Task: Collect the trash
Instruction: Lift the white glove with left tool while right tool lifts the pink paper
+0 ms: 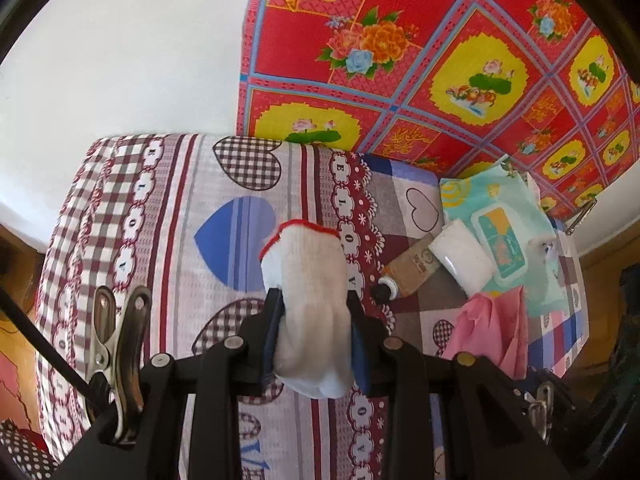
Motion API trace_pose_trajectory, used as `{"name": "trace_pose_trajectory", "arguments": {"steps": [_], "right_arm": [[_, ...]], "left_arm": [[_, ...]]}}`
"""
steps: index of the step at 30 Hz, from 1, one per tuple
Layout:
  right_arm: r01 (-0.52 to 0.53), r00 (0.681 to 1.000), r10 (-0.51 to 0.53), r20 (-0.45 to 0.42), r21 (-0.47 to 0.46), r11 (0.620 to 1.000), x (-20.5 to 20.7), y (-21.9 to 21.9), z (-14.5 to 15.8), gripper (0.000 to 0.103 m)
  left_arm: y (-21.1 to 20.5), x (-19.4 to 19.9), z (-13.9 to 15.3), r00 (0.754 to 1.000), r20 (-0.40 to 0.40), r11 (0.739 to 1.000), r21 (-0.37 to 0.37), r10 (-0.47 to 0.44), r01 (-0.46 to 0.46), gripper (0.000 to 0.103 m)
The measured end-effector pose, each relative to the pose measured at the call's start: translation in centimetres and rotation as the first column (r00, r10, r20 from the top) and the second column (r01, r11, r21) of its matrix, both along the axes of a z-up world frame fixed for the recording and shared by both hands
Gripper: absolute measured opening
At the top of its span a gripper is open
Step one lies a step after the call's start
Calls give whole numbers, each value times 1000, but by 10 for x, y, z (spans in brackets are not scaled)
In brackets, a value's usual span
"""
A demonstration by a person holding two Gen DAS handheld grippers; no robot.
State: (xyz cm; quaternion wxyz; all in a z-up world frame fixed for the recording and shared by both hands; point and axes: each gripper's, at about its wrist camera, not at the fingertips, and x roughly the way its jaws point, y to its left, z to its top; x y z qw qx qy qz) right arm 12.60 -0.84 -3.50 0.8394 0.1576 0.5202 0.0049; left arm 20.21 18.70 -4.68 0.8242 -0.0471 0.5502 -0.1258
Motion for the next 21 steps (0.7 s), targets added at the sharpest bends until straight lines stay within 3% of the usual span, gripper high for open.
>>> {"name": "trace_pose_trajectory", "arguments": {"steps": [21], "right_arm": [[-106,991,101,87,63,992,-38,4,19,33]], "left_arm": [[7,-69,14,993,45,994,-4,105,-105,32]]}}
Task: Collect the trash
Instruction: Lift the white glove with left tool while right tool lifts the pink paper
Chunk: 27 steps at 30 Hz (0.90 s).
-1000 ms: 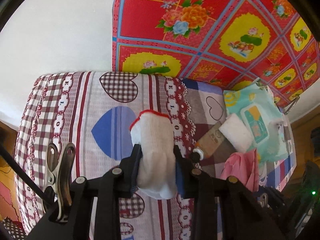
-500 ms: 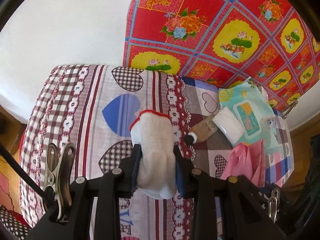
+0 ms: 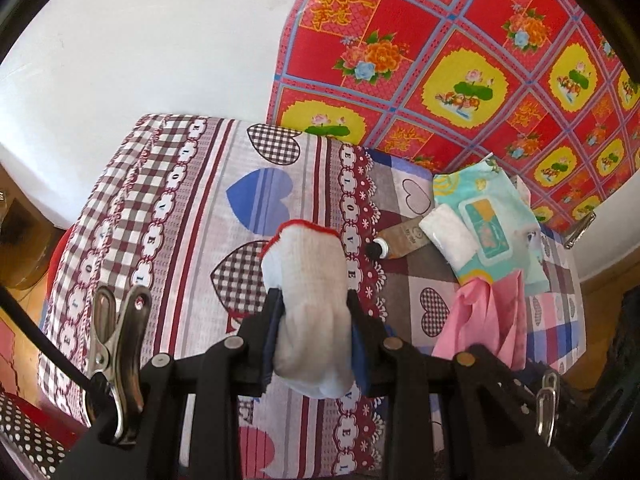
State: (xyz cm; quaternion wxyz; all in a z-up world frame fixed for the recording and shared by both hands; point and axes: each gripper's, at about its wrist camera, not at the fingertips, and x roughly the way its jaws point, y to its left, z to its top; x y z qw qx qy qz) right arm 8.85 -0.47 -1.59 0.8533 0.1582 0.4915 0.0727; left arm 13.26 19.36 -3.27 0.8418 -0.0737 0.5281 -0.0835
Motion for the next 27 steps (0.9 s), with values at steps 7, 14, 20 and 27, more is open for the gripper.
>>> {"name": "trace_pose_trajectory", "arguments": {"steps": [7,14,20,27], "right_arm": [[-39,999,39,13,9,999,-8,2,3,33],[-83,996,82,27,28,996,-11,6,5,33],[-136,990,135,38,23,990,-11,19,9,34],[-172,984,170,57,29,985,-9,31,14,34]], "left_arm": [[1,-19,8,999,23,1000,9,28,-28,32],[2,-30,15,998,32,998,18,52,-52,32],[8,-37,20,996,42,997,18,76,-76,32],[19,-38,23,994,53,995,12,98,-98,32]]}}
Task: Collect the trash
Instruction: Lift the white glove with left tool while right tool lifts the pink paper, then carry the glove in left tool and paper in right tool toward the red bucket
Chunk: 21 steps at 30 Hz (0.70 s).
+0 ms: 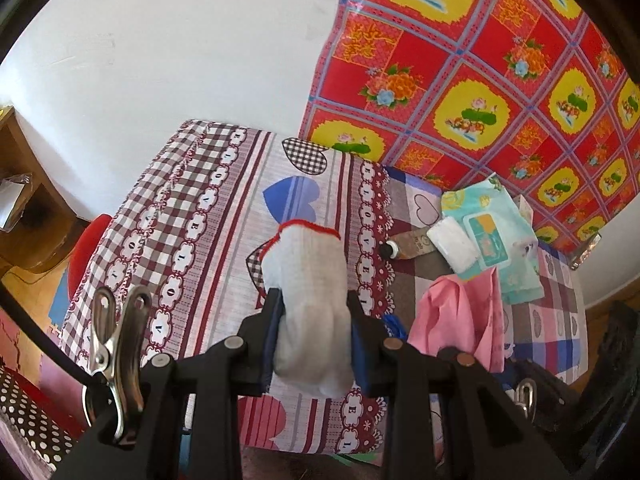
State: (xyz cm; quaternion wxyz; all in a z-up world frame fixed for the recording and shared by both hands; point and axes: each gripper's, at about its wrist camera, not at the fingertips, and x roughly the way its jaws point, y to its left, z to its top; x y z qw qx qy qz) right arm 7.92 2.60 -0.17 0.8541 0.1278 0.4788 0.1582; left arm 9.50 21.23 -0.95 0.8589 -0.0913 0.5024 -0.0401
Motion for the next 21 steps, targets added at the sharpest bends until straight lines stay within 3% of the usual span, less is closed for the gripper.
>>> {"name": "trace_pose_trajectory", "arguments": {"steps": [21], "right_arm": [[23,1000,-23,-3,-6,1000,20,40,8,34]], "left_arm": [[42,25,4,999,16,999,-31,-42,43,32]]}}
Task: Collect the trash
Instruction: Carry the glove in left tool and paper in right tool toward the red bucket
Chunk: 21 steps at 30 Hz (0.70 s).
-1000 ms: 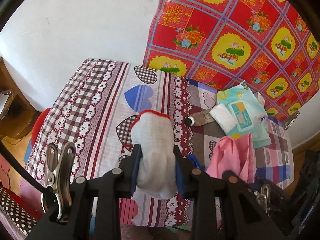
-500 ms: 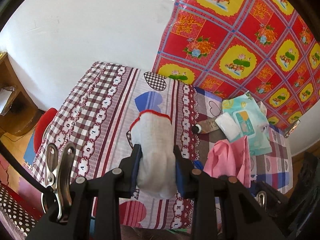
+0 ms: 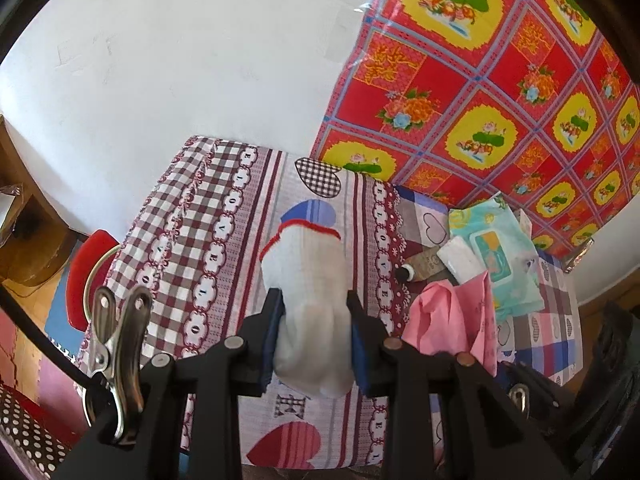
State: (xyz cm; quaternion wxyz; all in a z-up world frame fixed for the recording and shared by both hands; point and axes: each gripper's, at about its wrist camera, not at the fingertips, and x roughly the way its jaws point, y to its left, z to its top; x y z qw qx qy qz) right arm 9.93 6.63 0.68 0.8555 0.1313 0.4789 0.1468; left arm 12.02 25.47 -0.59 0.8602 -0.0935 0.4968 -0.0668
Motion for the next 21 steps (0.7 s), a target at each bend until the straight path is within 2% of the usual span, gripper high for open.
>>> {"name": "trace_pose_trajectory", "arguments": {"steps": [21], "right_arm": [[-19,1000,19,-11,-15,1000,8,41,-1,34]], "left_arm": [[38,5,-2,1000,-7,1000,-17,7,-7,32]]}}
